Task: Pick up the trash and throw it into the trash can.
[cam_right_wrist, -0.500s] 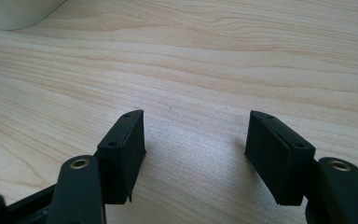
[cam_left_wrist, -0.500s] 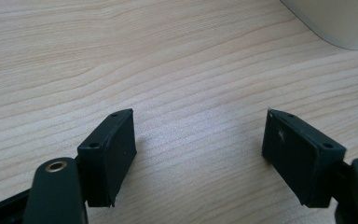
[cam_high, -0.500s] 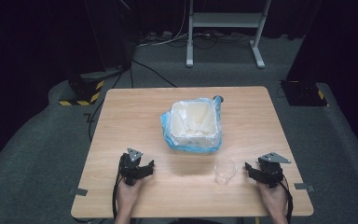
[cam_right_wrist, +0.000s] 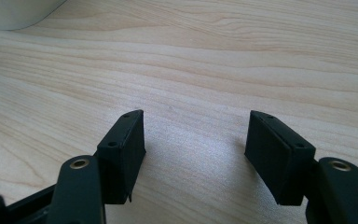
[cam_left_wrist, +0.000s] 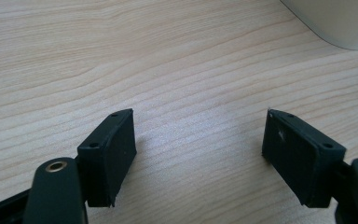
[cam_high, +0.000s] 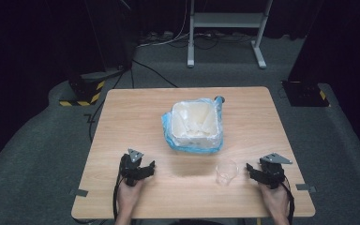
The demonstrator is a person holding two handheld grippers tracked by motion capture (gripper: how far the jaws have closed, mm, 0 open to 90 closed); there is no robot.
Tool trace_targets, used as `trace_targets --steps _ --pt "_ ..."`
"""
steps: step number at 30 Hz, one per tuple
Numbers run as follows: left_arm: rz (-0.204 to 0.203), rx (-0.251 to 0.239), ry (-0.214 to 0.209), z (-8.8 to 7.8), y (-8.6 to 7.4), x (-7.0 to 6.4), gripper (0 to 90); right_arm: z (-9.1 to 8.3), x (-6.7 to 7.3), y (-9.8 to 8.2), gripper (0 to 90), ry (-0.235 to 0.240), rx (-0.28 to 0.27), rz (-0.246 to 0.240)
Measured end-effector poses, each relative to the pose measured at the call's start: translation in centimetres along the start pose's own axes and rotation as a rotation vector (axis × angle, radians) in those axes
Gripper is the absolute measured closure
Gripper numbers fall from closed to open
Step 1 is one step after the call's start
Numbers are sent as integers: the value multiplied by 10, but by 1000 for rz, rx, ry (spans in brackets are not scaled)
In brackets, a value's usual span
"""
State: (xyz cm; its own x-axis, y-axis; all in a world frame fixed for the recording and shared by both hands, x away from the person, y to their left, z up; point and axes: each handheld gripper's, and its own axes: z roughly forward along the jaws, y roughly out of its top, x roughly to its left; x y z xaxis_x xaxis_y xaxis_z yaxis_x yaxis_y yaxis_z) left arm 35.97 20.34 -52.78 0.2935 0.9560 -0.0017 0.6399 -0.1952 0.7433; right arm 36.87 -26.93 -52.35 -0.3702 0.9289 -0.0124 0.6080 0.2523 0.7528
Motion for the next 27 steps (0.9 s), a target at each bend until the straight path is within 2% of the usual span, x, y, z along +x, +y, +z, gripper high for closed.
trace_targets --steps 18,20,22,23,27 --pt "-1 0 1 0 0 0 254 0 1 0 370 -7 -2 4" --pt "-1 -1 1 0 0 0 254 0 1 1 415 -11 7 10" --pt "-1 -1 1 0 0 0 254 -1 0 1 428 6 4 23" --pt "-2 -1 1 0 0 0 254 -3 0 1 431 30 -2 38" --pt "-2 -1 1 0 0 0 254 -9 1 1 453 53 -22 40"
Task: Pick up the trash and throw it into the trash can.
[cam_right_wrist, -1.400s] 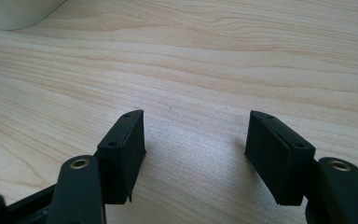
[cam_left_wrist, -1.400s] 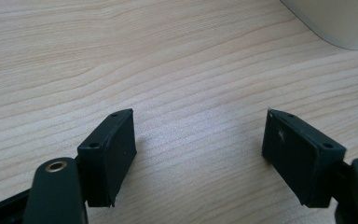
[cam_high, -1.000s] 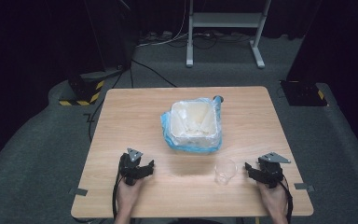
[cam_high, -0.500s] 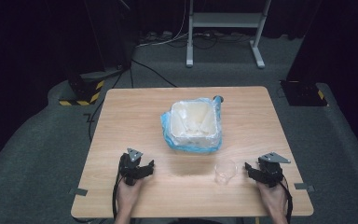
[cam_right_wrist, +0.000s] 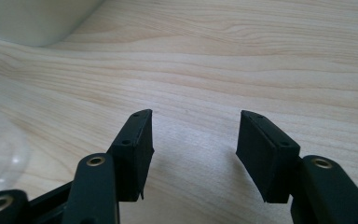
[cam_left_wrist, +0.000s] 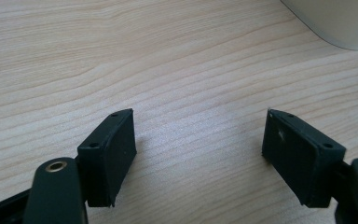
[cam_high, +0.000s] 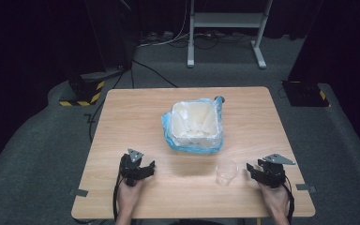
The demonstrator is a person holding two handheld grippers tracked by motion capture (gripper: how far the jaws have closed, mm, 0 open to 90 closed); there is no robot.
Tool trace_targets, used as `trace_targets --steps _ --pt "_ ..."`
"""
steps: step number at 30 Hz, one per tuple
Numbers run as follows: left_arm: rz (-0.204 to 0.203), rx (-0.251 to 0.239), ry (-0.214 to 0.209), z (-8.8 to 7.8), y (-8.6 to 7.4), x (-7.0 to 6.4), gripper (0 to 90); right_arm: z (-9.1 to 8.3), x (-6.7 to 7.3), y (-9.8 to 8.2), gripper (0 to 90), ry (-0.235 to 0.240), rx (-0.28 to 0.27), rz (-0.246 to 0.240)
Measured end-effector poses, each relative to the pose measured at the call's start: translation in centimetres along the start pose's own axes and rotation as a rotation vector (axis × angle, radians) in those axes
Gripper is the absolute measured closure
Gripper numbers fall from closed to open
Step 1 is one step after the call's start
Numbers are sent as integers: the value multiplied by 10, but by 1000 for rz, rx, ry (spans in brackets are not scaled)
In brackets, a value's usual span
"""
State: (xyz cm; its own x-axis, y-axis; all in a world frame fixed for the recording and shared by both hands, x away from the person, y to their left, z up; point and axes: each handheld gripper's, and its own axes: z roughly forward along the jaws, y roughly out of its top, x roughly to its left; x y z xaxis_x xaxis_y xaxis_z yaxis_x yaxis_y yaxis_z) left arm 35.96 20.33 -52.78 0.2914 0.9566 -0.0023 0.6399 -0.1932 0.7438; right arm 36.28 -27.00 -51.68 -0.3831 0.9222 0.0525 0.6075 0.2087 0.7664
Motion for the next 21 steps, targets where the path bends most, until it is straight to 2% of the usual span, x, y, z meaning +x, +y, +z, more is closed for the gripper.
trace_targets --steps 3,9,13,15,21 --pt "0 0 0 0 0 0 254 -3 1 0 463 18 -6 11" --pt "0 0 0 0 0 0 254 -13 3 0 508 88 -31 2" --pt "1 0 0 0 0 0 254 -19 7 1 524 90 -46 -18" --pt "0 0 0 0 0 0 254 -24 9 3 534 112 -56 -10" --pt "0 0 0 0 0 0 254 -32 13 8 535 129 -62 -20"
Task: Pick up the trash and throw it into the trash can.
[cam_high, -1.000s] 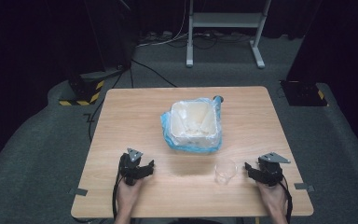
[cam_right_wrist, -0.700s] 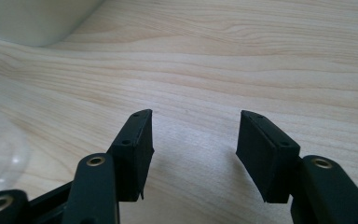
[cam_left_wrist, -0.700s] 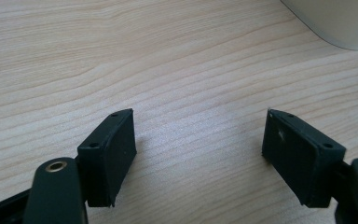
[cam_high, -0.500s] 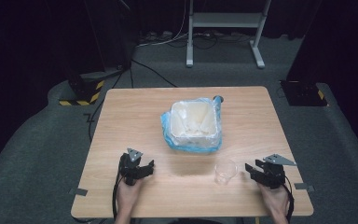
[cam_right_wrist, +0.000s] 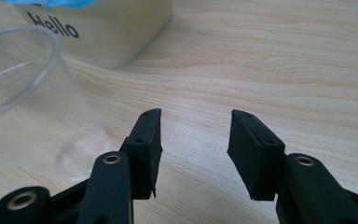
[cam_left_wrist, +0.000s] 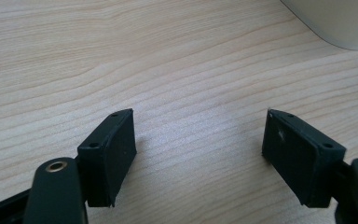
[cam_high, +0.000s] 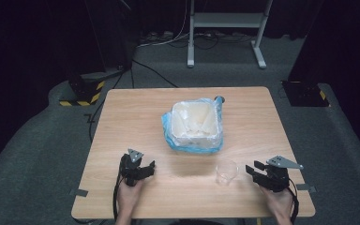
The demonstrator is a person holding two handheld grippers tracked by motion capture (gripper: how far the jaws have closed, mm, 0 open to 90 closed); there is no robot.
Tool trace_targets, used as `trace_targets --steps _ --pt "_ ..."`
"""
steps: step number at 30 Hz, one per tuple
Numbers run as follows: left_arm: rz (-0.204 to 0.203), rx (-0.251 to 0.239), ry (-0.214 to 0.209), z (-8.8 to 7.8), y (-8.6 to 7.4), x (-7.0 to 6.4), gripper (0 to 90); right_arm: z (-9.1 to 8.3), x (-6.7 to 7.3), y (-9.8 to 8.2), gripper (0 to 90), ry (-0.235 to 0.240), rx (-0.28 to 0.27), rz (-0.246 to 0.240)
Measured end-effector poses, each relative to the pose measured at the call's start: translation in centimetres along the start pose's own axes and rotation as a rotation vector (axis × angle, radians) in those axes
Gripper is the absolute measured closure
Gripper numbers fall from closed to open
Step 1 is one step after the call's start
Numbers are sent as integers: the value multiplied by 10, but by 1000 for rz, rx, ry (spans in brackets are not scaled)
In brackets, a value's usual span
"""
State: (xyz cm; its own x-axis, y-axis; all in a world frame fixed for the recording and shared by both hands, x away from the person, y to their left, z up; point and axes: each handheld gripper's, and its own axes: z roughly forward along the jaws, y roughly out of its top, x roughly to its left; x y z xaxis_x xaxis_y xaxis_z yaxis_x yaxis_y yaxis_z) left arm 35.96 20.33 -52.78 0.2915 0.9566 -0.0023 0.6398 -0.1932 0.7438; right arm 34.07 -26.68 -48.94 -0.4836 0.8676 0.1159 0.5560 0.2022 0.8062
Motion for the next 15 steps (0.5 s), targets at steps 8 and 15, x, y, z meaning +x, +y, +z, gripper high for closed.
trace_targets --steps 8,15 --pt "0 0 0 0 0 0 254 -9 5 12 539 23 -25 0" --pt "0 0 0 0 0 0 254 -18 10 23 558 47 -60 10"
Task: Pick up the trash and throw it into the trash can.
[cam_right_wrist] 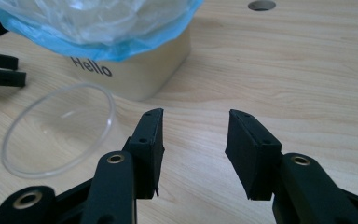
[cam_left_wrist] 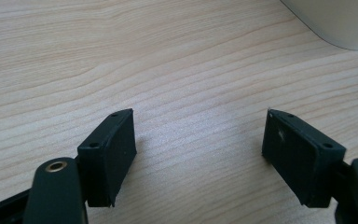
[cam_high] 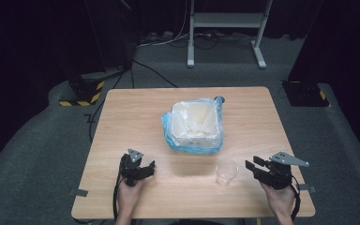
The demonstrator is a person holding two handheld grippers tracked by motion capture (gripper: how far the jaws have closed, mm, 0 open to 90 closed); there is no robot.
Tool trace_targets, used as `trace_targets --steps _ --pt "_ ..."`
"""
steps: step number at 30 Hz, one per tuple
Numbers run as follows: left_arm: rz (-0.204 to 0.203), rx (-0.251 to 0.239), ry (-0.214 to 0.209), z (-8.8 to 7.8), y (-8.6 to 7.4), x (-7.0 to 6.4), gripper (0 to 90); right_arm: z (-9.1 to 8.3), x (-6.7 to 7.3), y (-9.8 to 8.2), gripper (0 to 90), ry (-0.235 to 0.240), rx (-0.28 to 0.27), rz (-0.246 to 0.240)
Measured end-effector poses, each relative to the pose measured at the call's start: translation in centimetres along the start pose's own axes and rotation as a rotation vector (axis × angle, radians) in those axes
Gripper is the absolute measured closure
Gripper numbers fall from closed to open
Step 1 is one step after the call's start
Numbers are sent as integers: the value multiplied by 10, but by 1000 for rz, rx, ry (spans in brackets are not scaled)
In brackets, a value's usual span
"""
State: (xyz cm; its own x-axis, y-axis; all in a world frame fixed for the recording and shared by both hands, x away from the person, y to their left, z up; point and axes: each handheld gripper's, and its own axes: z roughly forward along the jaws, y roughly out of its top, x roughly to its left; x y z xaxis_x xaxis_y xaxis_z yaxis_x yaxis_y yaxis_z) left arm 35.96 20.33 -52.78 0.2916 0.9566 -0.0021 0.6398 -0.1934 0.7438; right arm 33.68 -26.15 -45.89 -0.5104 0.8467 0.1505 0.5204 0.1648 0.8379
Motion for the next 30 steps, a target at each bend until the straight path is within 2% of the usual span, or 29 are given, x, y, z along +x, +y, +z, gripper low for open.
trace_targets --steps 6,17,27,30 --pt "0 0 0 0 0 0 254 -1 6 8 563 27 -4 0" --pt "0 0 0 0 0 0 254 9 21 21 592 87 -2 -40" --pt "0 0 0 0 0 0 254 26 32 21 685 147 54 -66" --pt "0 0 0 0 0 0 254 32 32 19 742 160 65 -75"
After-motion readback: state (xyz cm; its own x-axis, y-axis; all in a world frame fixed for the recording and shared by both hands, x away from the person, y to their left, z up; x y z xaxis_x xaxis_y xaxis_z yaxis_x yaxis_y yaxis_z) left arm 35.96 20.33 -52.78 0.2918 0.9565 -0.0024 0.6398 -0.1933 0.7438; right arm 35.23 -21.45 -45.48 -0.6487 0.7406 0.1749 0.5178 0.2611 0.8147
